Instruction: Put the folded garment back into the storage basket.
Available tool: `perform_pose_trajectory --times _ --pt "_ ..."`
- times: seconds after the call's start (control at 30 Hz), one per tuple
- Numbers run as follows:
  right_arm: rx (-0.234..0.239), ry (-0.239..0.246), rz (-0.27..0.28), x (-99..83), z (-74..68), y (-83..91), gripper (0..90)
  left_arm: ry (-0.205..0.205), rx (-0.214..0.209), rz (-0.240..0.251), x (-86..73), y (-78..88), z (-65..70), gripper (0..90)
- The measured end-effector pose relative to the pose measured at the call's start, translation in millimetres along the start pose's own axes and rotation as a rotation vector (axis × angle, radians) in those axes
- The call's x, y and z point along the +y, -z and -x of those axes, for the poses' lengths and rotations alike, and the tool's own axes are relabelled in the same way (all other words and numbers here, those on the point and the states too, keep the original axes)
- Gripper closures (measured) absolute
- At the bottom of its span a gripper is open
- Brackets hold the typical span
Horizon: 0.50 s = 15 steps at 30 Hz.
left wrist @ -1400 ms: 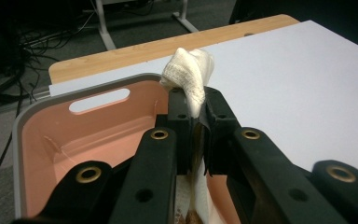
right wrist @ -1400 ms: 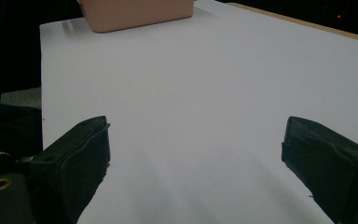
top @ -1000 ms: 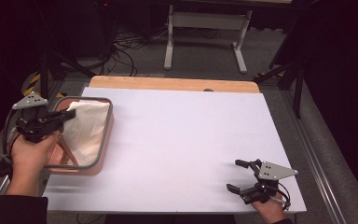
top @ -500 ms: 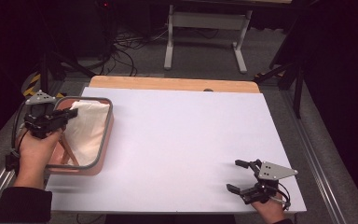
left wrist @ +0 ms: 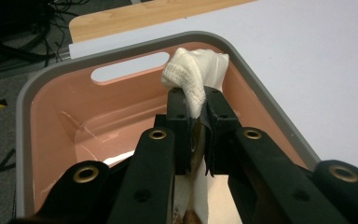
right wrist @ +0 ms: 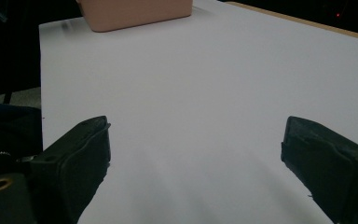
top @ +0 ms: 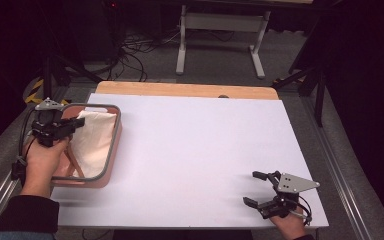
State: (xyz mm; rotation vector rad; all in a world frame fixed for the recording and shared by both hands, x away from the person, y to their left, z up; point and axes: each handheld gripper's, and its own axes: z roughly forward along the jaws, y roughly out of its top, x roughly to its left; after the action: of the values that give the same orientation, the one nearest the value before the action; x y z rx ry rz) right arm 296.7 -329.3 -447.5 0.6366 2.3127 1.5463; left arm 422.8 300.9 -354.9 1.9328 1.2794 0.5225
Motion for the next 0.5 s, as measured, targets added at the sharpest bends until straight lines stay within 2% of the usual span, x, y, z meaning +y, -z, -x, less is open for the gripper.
perform_pose_trajectory --times 0.3,0.5 --pt "0.001 0.000 0.000 -0.2 0.1 0.2 8.7 0.004 0.008 -0.033 -0.6 -8.8 -1.4 82.3" --pt "0.001 -0.001 -0.002 -0.3 0.2 0.3 8.7 0.003 0.040 -0.053 -1.5 -17.6 -3.4 81.4"
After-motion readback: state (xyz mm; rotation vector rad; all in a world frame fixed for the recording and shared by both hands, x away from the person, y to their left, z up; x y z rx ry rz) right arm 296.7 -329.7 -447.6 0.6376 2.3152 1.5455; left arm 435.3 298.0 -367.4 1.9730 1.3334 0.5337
